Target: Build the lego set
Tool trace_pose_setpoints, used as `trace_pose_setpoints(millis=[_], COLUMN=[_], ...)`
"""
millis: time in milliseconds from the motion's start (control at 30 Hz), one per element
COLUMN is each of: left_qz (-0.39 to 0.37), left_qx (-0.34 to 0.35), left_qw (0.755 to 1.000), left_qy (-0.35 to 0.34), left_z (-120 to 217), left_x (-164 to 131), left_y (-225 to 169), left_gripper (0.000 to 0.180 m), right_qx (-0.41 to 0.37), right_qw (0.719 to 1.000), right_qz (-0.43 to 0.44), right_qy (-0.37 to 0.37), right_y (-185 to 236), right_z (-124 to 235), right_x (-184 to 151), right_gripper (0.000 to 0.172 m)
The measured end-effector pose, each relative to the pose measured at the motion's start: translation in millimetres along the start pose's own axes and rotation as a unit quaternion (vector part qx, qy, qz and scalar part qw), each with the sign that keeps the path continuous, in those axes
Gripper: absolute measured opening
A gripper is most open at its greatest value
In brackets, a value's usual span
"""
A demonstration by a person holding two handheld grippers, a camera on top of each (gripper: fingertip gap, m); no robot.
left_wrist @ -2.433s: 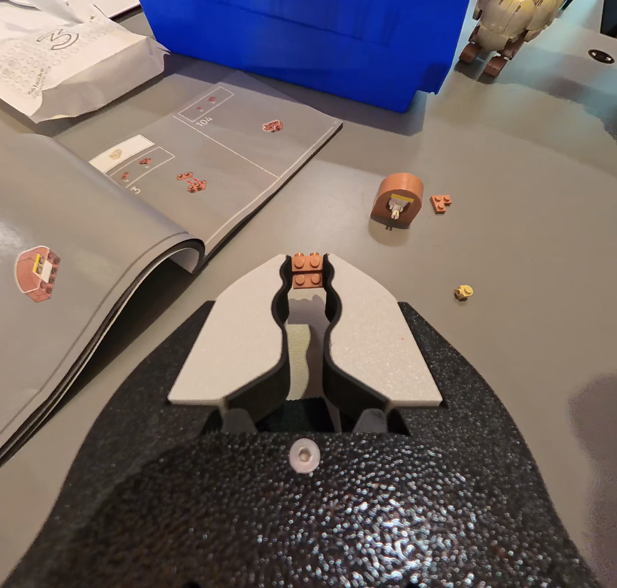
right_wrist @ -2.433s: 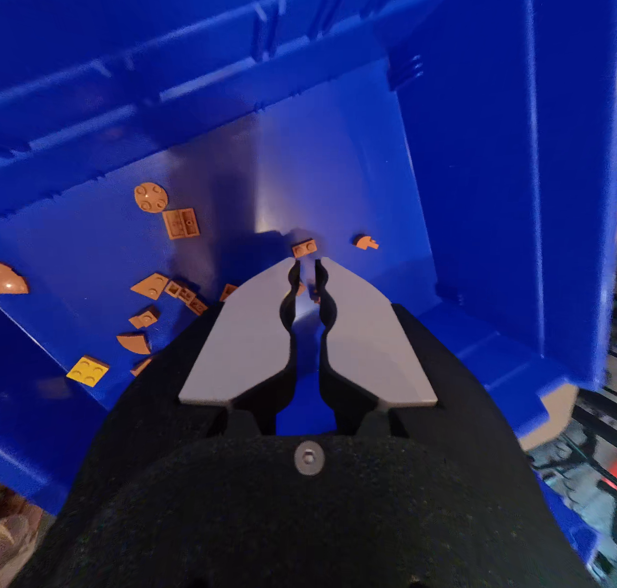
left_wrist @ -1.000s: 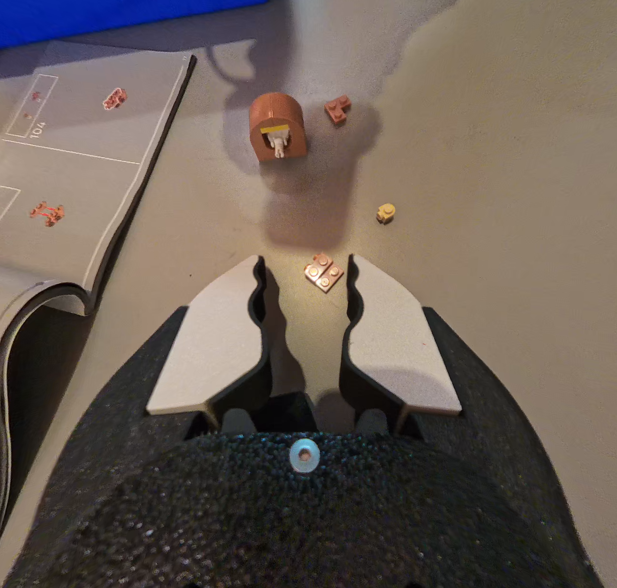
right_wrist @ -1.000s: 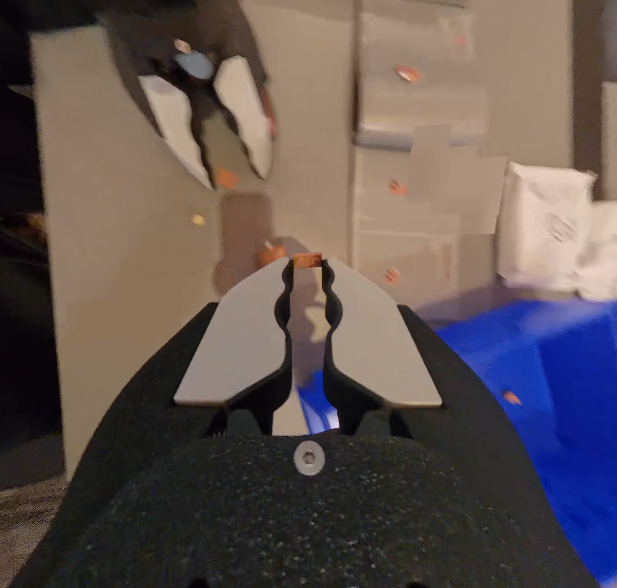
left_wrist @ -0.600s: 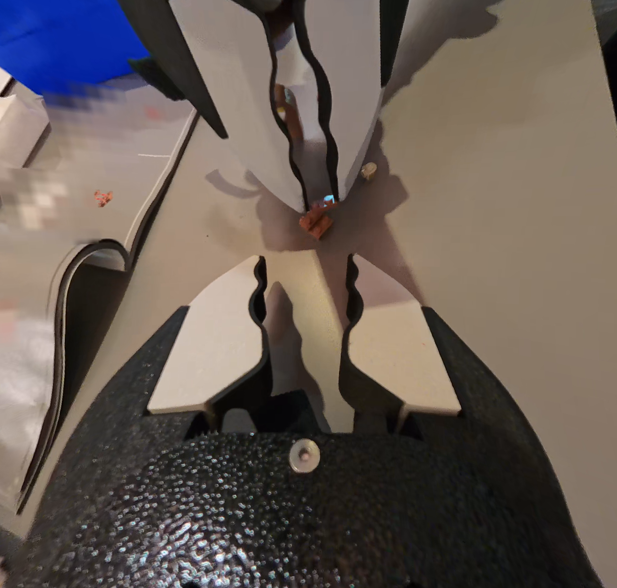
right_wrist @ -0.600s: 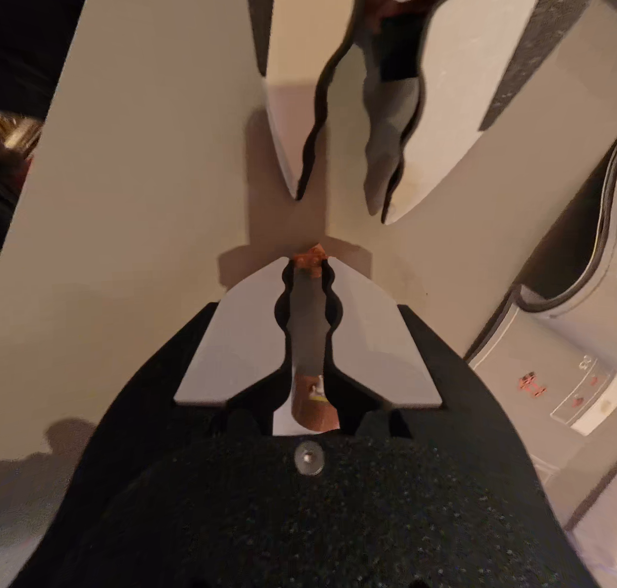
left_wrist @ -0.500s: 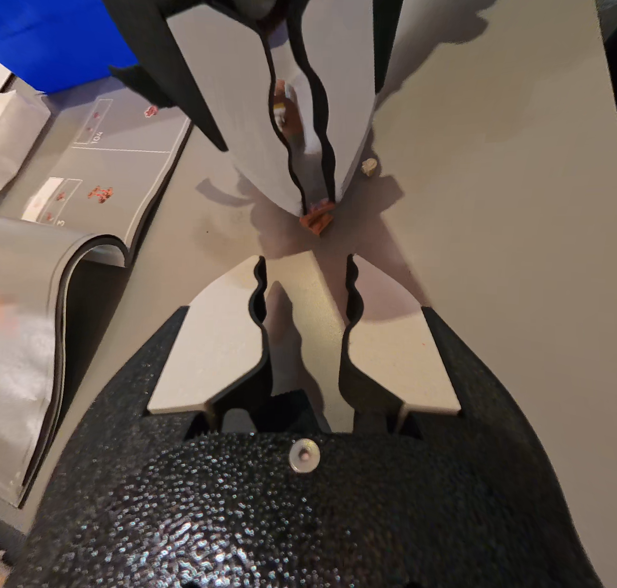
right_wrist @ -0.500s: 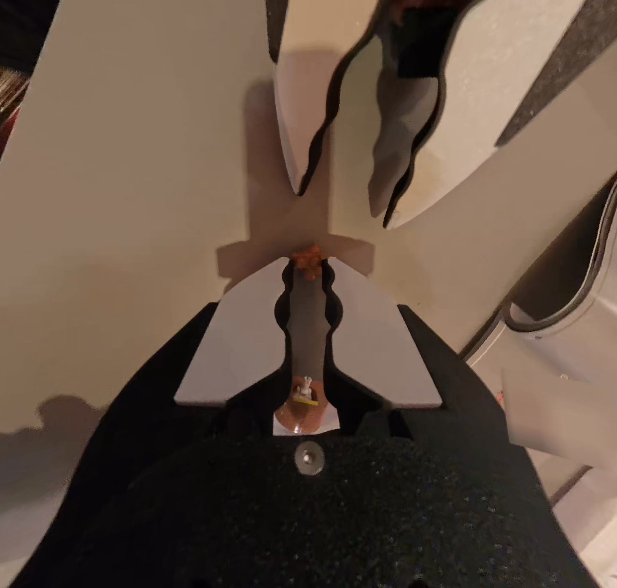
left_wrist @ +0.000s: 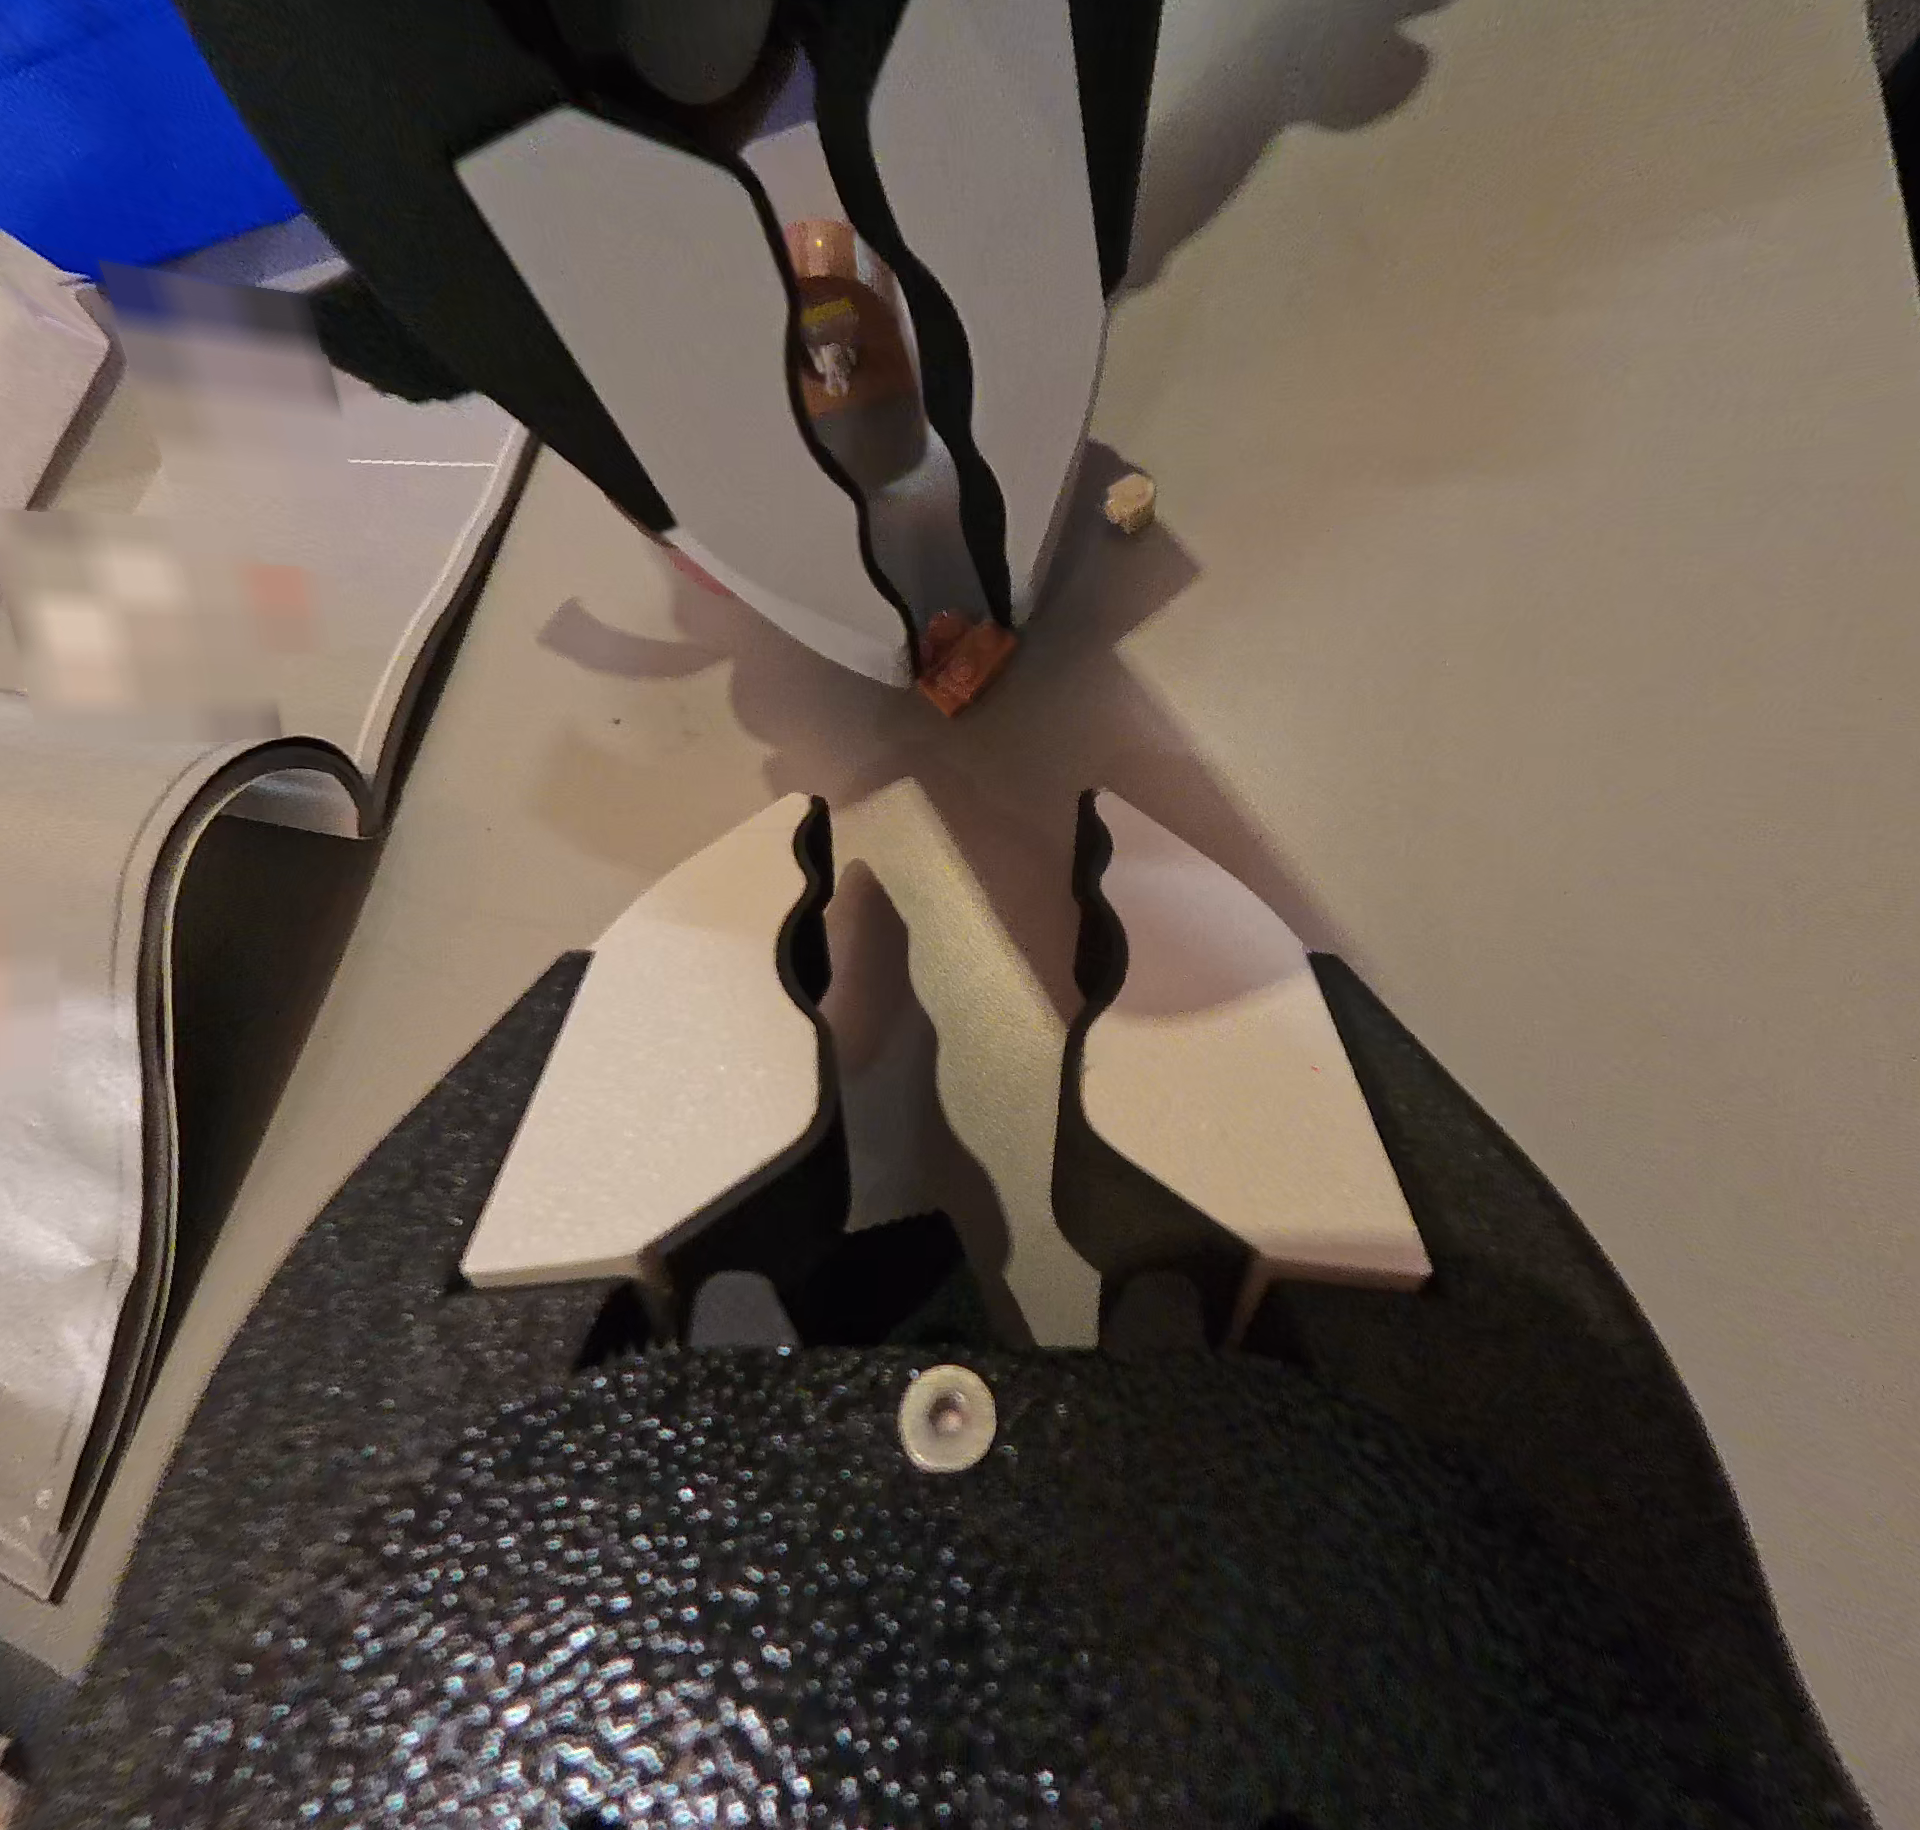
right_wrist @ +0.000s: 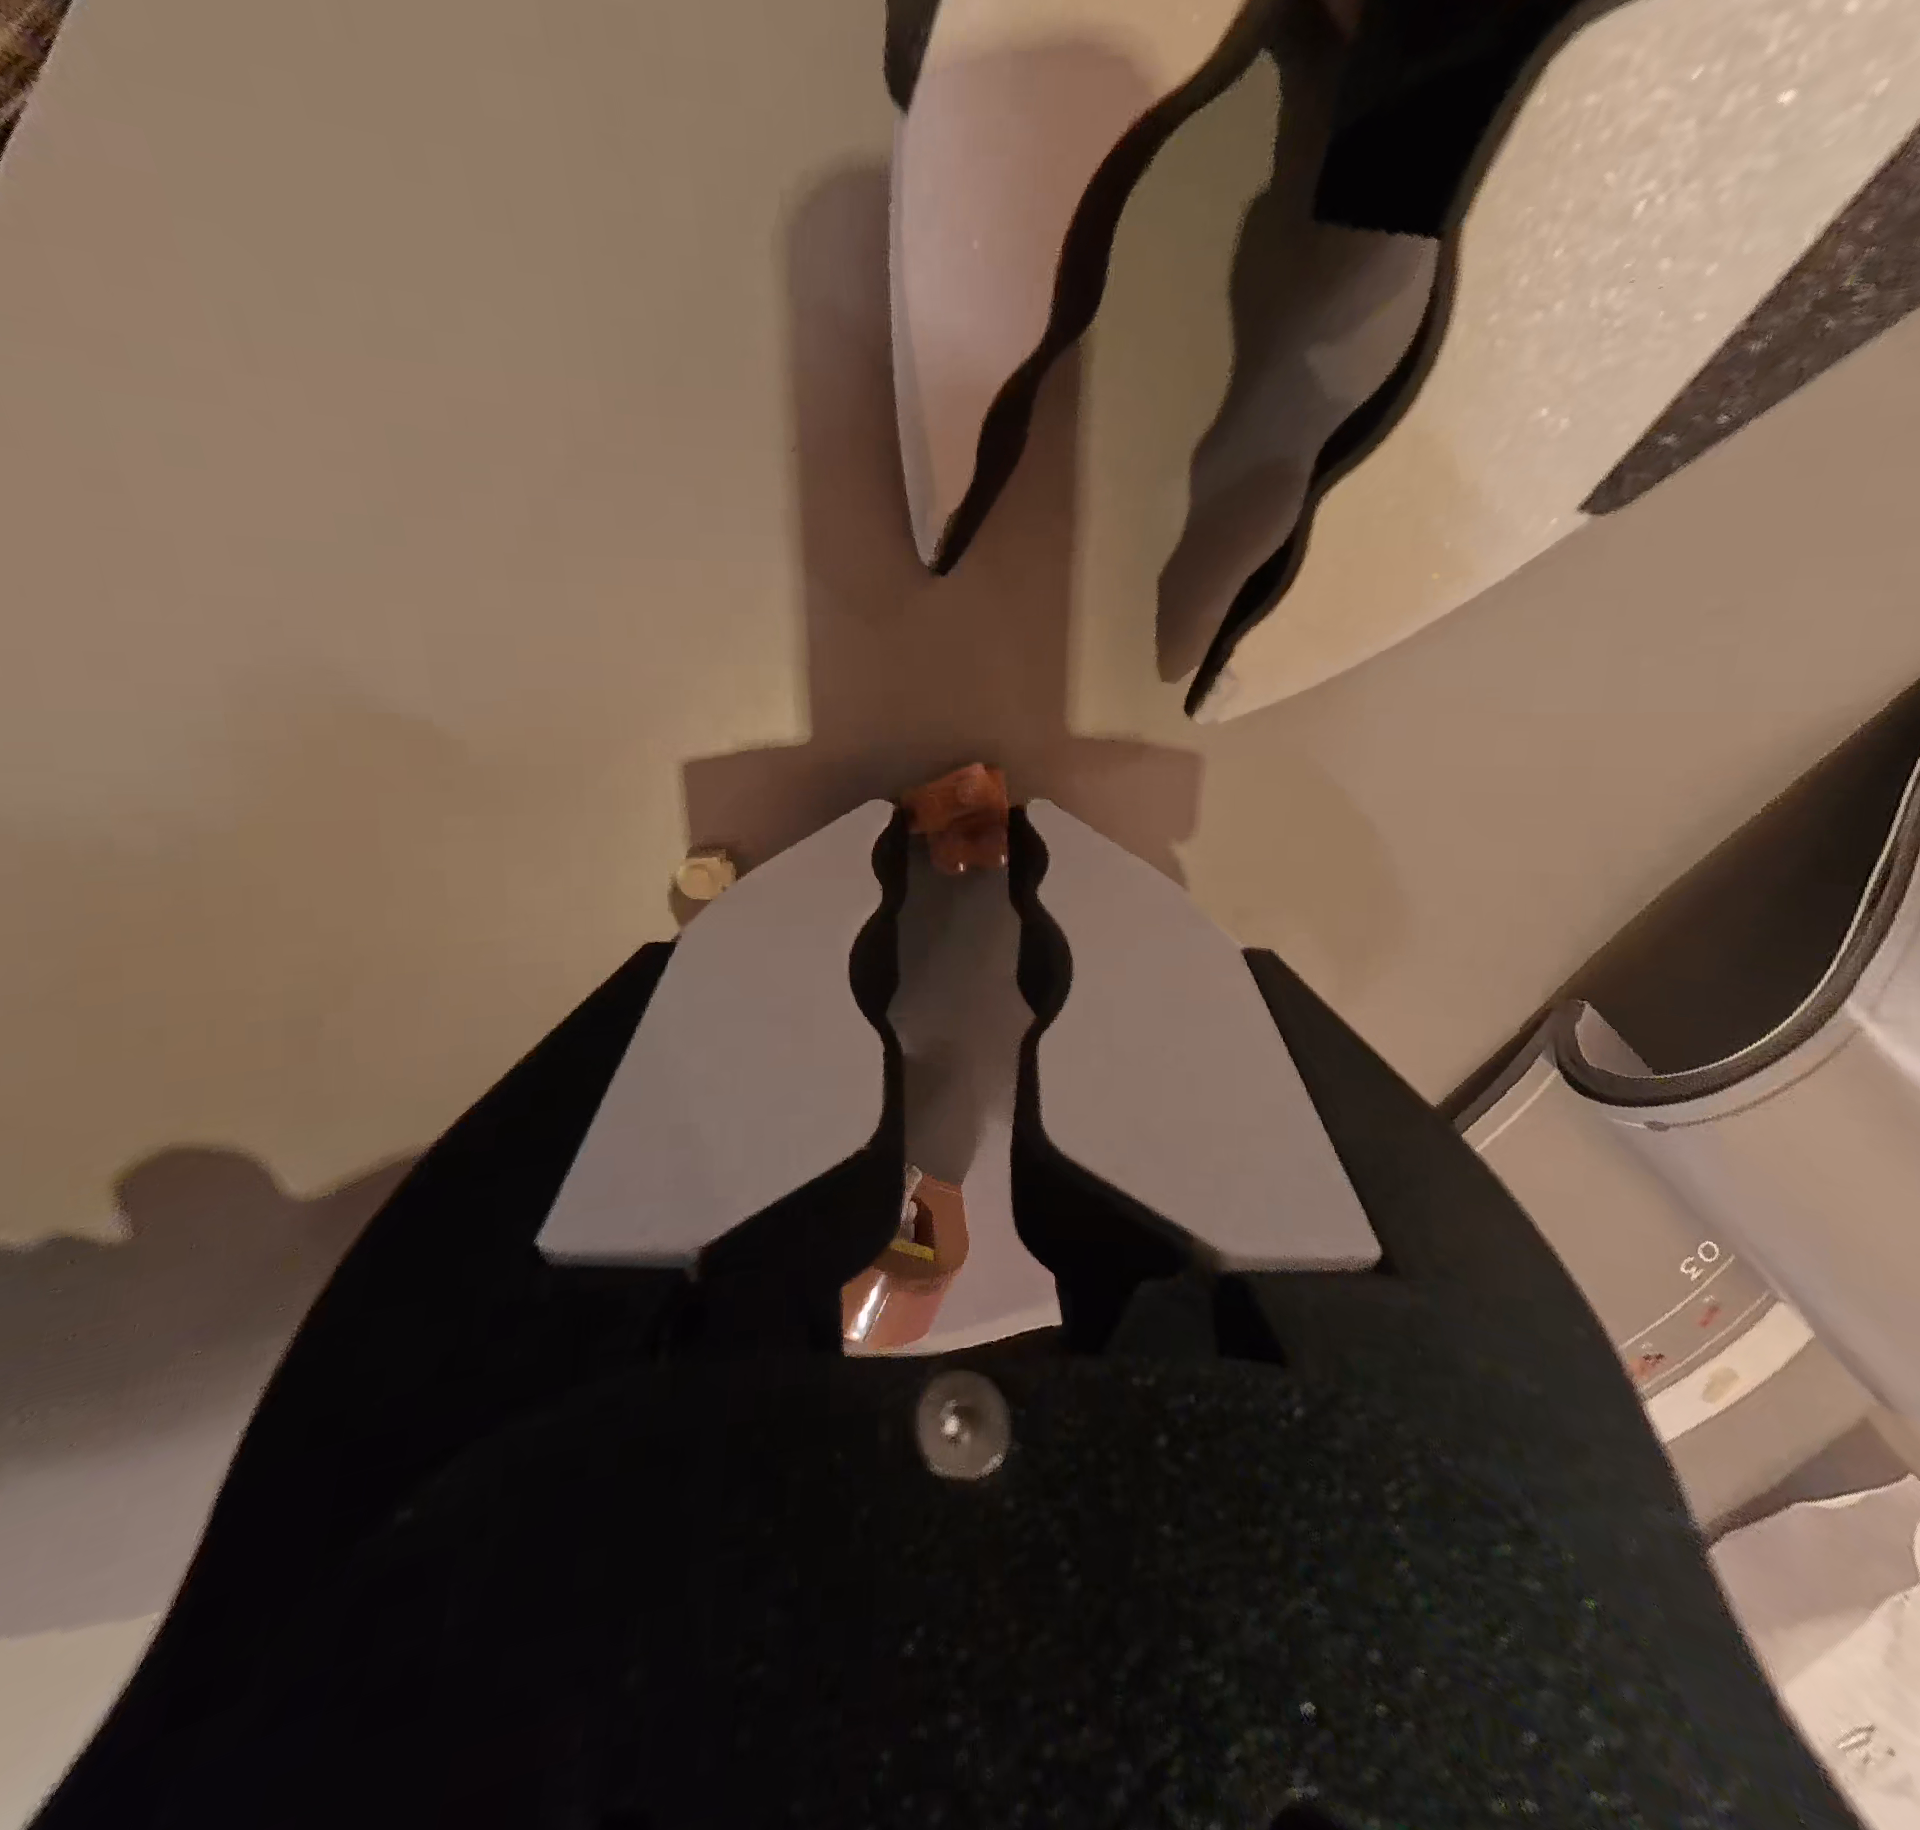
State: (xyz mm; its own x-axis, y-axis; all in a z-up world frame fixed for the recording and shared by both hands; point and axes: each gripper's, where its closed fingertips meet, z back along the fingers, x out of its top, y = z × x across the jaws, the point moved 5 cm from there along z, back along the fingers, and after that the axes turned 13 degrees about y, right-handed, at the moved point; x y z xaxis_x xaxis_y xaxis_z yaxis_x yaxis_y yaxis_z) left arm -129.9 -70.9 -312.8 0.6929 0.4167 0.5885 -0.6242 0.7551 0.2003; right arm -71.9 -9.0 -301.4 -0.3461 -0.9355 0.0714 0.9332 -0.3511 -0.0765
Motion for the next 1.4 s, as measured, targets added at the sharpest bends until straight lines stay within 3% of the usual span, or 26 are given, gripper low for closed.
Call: trace_pose_setpoints(millis=[433,1000,1400], left_qz=[0.004,0.002,0.007], left_qx=[-0.004,-0.002,0.0], left_qw=[1.0,1.0,1.0], left_qy=[0.002,0.001,0.002], left_z=[0,0,-1], left_x=[0,0,0], left_y=[1,0,1], left_gripper=[0.043,0.043,0.042], right_qx=[0.022,-0.006,-0.081], right_qw=[0.999,0.999,0.983], right_qz=[-0.002,-0.029,-0.149], right_qy=[-0.033,-0.038,-0.075], right_y=[-2,-2,8], right_z=[-3,-1,17], right_x=[-2,-6,-25], right_gripper=[0.021,0.02,0.021])
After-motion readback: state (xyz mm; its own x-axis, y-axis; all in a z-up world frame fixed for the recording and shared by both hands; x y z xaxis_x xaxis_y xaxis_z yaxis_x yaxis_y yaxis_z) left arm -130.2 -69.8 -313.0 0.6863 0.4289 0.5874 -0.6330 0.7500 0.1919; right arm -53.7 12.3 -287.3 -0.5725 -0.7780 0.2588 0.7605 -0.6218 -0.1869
